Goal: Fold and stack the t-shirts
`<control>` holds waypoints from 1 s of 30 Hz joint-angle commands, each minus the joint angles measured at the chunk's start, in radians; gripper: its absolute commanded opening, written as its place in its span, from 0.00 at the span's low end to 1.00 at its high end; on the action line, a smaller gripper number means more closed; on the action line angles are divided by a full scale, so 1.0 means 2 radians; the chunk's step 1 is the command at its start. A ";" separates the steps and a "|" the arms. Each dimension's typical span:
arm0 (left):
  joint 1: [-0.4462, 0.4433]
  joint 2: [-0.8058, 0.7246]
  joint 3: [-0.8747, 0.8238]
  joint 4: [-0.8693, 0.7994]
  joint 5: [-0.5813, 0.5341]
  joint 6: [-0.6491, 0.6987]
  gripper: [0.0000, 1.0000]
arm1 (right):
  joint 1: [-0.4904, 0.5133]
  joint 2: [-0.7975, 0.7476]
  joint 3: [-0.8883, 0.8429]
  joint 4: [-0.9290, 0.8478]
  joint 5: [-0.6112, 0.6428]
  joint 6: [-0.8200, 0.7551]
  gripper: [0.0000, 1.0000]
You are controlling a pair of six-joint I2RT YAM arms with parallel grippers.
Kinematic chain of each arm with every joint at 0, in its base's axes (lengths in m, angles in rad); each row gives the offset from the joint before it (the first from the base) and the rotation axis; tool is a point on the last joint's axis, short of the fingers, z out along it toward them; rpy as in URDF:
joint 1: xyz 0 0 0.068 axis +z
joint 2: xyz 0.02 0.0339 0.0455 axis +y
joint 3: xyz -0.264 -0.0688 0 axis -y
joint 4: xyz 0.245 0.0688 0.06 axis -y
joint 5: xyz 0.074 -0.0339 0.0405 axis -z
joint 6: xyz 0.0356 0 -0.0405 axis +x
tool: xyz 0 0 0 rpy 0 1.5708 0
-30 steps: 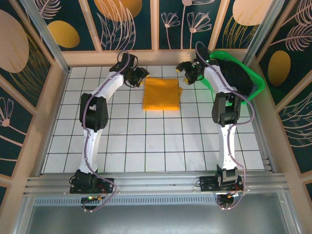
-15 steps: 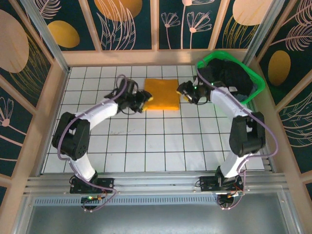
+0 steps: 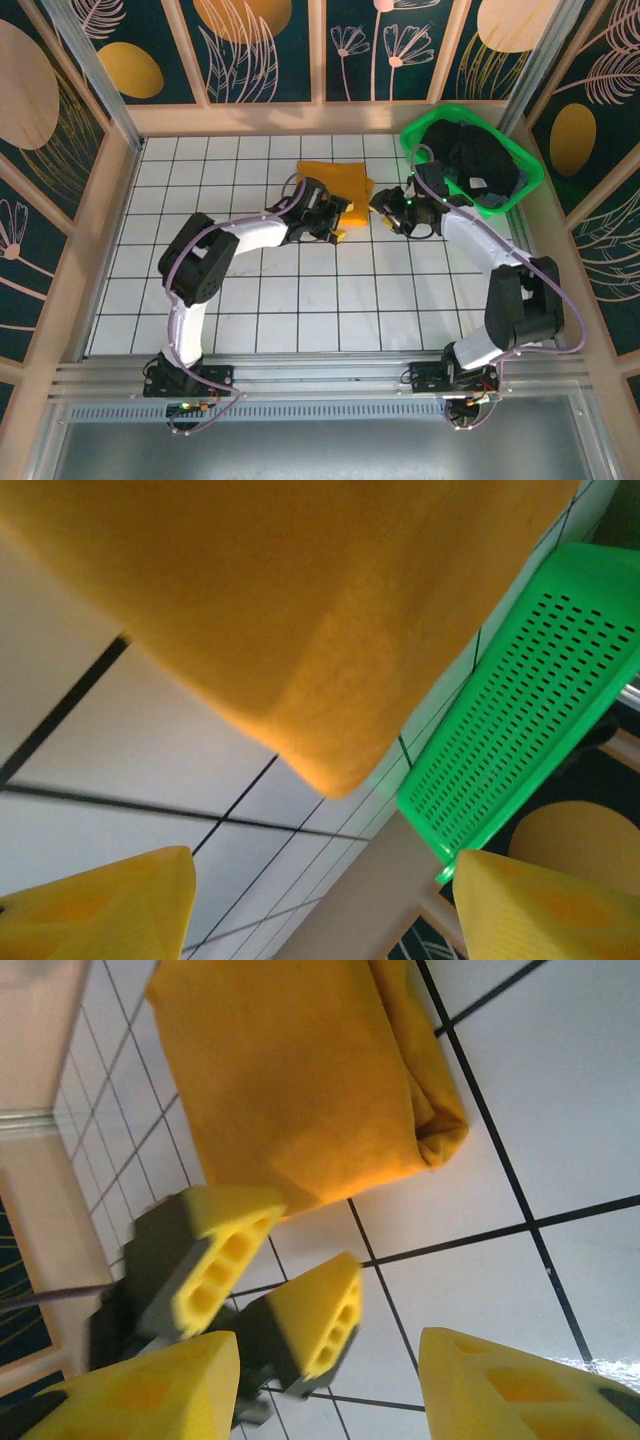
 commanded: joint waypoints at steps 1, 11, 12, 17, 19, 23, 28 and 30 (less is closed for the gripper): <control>-0.005 0.041 0.036 0.009 -0.023 -0.039 0.68 | -0.011 -0.030 -0.011 0.006 0.009 0.008 0.51; 0.026 0.092 0.064 0.021 -0.093 -0.041 0.00 | -0.030 -0.049 -0.009 -0.007 -0.004 0.006 0.51; 0.037 0.086 0.053 0.025 -0.099 -0.036 0.00 | -0.030 -0.048 -0.009 -0.007 -0.006 0.005 0.51; 0.130 0.039 -0.013 0.060 -0.100 0.029 0.00 | -0.033 -0.044 -0.003 -0.009 -0.010 -0.001 0.51; 0.174 0.032 -0.019 0.071 -0.074 0.079 0.00 | -0.033 -0.040 -0.003 -0.006 -0.014 -0.002 0.51; 0.270 0.028 0.003 0.033 -0.016 0.230 0.00 | -0.033 -0.030 0.001 0.001 -0.023 -0.003 0.51; 0.361 0.035 0.027 -0.056 0.024 0.375 0.00 | -0.033 -0.018 0.009 0.011 -0.032 -0.007 0.51; 0.387 0.037 0.030 -0.083 0.025 0.413 0.00 | -0.033 -0.013 0.011 0.016 -0.035 -0.007 0.51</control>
